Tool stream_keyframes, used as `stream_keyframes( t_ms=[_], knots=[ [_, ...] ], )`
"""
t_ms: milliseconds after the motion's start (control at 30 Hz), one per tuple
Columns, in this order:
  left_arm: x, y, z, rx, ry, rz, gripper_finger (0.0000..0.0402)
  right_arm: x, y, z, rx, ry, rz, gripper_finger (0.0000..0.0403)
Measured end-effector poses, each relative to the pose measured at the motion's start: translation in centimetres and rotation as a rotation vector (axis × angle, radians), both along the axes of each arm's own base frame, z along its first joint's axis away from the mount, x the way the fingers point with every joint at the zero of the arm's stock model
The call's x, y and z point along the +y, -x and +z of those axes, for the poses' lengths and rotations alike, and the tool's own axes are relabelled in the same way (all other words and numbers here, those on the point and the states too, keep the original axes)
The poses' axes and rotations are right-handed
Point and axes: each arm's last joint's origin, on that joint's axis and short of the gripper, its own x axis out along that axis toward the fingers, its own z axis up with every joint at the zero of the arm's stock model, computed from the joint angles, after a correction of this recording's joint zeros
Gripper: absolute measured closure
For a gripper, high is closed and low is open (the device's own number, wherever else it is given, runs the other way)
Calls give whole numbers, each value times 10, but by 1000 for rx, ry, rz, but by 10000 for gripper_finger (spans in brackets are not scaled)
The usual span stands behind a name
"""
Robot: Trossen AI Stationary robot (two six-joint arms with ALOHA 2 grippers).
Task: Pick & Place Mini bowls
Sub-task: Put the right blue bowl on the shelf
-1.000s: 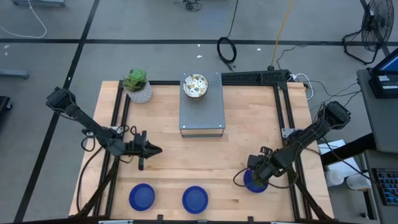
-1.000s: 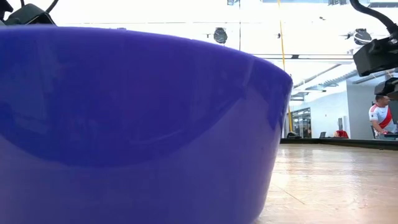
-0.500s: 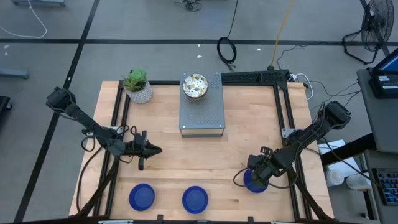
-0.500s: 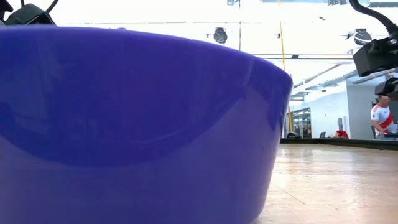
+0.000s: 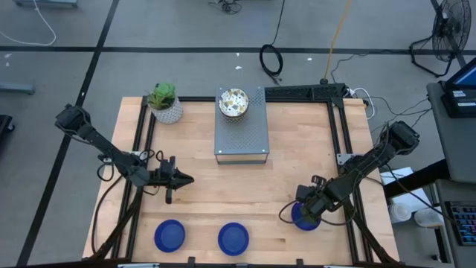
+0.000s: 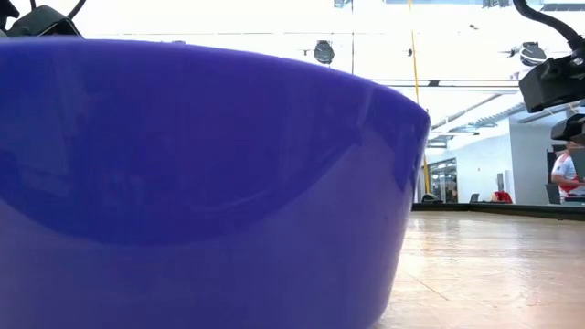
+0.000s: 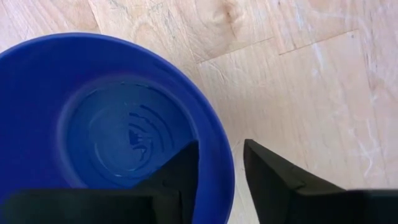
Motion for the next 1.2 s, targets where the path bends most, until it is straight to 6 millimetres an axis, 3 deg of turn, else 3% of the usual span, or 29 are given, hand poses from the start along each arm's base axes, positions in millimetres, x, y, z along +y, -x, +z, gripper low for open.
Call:
stream_keyframes(
  t_ms=[600,1200],
  knots=[
    [0,0,0,0,0,0,364,0,0,0,-2,-2,4,389],
    [0,0,0,0,0,0,364,0,0,0,-2,-1,8,395]
  ],
)
